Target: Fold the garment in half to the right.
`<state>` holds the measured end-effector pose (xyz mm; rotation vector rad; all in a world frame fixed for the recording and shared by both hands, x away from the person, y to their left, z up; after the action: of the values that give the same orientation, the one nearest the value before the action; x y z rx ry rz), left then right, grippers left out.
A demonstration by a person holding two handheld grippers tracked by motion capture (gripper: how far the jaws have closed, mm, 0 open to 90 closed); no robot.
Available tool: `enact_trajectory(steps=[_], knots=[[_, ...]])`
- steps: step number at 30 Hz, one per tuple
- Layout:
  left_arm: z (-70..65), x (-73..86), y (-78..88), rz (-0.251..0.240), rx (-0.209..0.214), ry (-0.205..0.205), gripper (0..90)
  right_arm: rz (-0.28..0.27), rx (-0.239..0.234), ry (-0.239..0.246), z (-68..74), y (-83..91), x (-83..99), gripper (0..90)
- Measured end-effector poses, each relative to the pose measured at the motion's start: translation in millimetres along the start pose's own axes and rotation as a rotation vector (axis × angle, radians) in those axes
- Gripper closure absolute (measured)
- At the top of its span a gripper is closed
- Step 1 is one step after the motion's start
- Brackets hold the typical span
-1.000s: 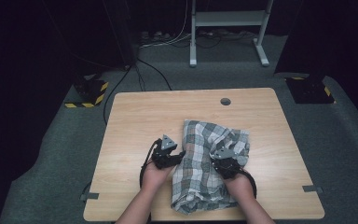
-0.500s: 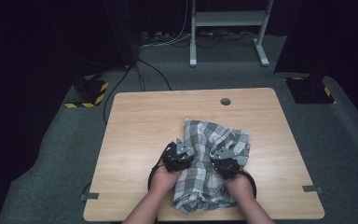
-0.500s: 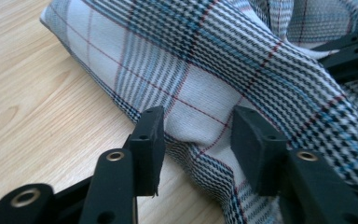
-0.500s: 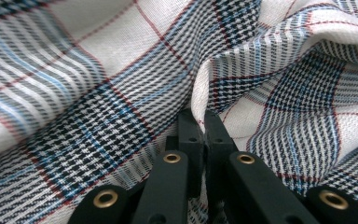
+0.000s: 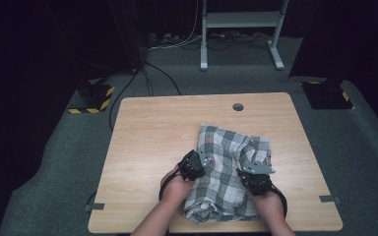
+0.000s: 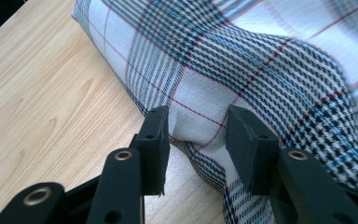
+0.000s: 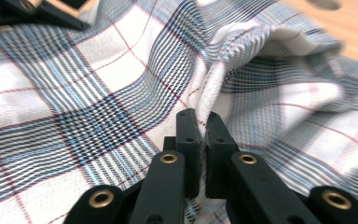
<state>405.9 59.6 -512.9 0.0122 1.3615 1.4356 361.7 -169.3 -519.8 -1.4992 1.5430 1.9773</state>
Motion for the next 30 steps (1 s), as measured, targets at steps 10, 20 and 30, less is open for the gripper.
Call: enact_trajectory(steps=[10,20,30], knots=[[-5.9,-2.5,-1.2,-0.007,-0.008,-0.001,59.3,0.094,-0.015,-0.075,-17.9,-3.4,25.4,87.1],[3.3,7.9,2.1,-0.003,-0.023,0.044,59.2,0.057,-0.079,-0.13,-28.5,-21.4,17.5,87.4],[37.2,25.8,1.5,0.015,-0.057,0.125,58.7,0.052,-0.092,-0.077,-15.8,-59.9,-12.2,87.2]])
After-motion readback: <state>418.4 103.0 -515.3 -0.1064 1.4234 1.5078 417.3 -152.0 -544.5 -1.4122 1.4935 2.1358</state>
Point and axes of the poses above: each handheld gripper's, and its own axes: y roughly backward along the jaws, x roughly out of its underside, z roughly to its left, the point moved 1 cm from there along -y, roughly forward along the jaws, and after that the axes turned 1 degree about -x, right-handed, at the moved point
